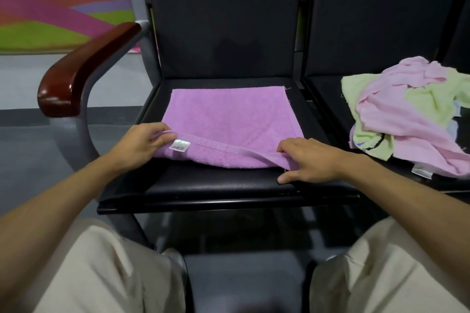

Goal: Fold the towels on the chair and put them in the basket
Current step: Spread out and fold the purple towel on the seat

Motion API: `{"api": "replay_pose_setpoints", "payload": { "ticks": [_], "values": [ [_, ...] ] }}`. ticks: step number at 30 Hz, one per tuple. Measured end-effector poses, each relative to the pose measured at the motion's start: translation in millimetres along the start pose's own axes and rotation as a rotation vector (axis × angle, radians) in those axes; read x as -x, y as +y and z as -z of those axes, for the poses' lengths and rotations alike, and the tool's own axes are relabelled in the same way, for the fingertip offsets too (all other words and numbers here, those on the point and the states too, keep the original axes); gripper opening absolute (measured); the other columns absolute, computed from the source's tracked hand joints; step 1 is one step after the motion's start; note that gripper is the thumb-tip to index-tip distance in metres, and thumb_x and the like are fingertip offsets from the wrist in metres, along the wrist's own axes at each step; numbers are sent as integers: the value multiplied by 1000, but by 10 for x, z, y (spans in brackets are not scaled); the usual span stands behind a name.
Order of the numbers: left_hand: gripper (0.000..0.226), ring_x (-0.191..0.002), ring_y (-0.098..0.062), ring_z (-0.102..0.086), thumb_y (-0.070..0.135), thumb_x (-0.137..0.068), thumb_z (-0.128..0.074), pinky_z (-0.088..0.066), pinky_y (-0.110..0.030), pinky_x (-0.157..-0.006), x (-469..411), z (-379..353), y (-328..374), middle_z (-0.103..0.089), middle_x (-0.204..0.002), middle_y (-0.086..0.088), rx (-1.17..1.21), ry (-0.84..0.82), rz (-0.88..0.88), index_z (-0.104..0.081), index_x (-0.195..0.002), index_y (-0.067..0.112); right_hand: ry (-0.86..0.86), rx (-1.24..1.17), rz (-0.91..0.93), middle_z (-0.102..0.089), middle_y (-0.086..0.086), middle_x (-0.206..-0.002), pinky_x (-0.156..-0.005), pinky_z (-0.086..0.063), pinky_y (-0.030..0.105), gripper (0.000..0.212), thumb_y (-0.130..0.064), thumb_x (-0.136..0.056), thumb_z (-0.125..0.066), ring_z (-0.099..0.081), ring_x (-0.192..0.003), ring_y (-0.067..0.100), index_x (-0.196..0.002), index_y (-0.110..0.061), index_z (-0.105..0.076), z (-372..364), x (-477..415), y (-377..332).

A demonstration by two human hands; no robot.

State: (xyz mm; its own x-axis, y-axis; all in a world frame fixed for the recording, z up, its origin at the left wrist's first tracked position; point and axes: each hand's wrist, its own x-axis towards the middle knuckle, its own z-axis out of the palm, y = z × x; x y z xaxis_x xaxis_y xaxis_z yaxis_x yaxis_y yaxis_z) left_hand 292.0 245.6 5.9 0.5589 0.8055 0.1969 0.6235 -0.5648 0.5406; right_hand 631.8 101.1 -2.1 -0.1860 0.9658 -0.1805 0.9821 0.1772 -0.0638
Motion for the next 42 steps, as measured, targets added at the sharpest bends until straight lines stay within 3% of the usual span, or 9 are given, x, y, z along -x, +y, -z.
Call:
{"api": "replay_pose_setpoints", "payload": {
  "ticks": [3, 7, 12, 17, 20, 25, 30, 34, 42],
  "values": [
    [16, -73, -3, -57, 24, -91, -63, -37, -3, -63, 46, 13, 12, -63, -77, 16, 0, 65, 17, -61, -77, 33, 79, -4, -8, -57, -2, -120, -90, -43, 35, 28, -34, -98, -47, -55, -110, 23, -120, -18, -46, 26, 19, -5],
    [8, -74, 3, -60, 10, -85, -70, -42, -3, -72, 86, 20, 77, -65, -76, 17, -5, 162, 12, -74, -91, 13, 75, 60, -87, -54, 5, -131, -90, -45, 38, 35, -13, -94, -39, -54, -114, 29, -128, -15, -44, 72, 72, -35],
    [33, -72, 14, -62, -7, -77, -73, -45, -1, -66, 171, 67, 135, -68, -82, 12, 145, 184, 26, -69, -78, 26, 116, -103, -131, -52, 10, -111, -79, -42, 34, 37, 4, -85, -42, -51, -96, 27, -120, -9, -41, -1, 63, -96],
    [19, -81, -9, -60, 7, -80, -75, -42, -12, -70, 204, 63, 4, -66, -89, 3, -99, -12, 52, -74, -99, 12, 144, -199, -107, -55, 1, -85, -70, -34, 30, 11, -6, -90, -49, -51, -83, 25, -86, -15, -52, -1, 58, -53],
    [12, -67, -9, -56, 29, -83, -72, -38, -22, -60, 238, 99, -51, -63, -70, 6, -162, -66, 92, -70, -77, 18, 207, -245, -149, -50, -8, -61, -58, -35, 26, 30, -12, -85, -65, -46, -63, 17, -65, -27, -48, 78, 140, 23],
    [6, -62, 2, -61, 24, -77, -78, -43, -17, -65, 330, 143, -98, -70, -64, 9, 205, 3, 195, -73, -75, 20, 420, -410, -275, -66, -5, -68, -59, -41, 12, 19, -23, -68, -87, -56, -63, 6, -72, -19, -69, 151, 239, 20],
    [10, -70, 0, -60, 13, -82, -73, -47, -13, -66, 369, 153, -34, -71, -78, 6, 216, -12, 78, -72, -78, 22, 525, -295, -178, -64, 1, -84, -64, -37, 11, 11, -22, -79, -79, -59, -77, 16, -86, -15, -76, 128, 283, 28],
    [14, -76, -3, -61, 5, -89, -64, -50, -17, -74, 392, 156, -12, -71, -81, 0, 252, 10, 37, -70, -85, 16, 558, -563, -80, -69, -7, -97, -82, -45, 15, 7, -15, -87, -70, -63, -92, 7, -93, -18, -71, 100, 252, -18],
    [18, -79, -11, -56, 5, -96, -53, -44, -24, -72, 455, 173, -5, -66, -87, -3, 368, -29, 179, -66, -88, 12, 96, -770, -135, -51, 1, -68, -61, -39, 23, 24, -18, -94, -62, -46, -67, 7, -75, -3, -63, 104, 467, 32]
  ]
}}
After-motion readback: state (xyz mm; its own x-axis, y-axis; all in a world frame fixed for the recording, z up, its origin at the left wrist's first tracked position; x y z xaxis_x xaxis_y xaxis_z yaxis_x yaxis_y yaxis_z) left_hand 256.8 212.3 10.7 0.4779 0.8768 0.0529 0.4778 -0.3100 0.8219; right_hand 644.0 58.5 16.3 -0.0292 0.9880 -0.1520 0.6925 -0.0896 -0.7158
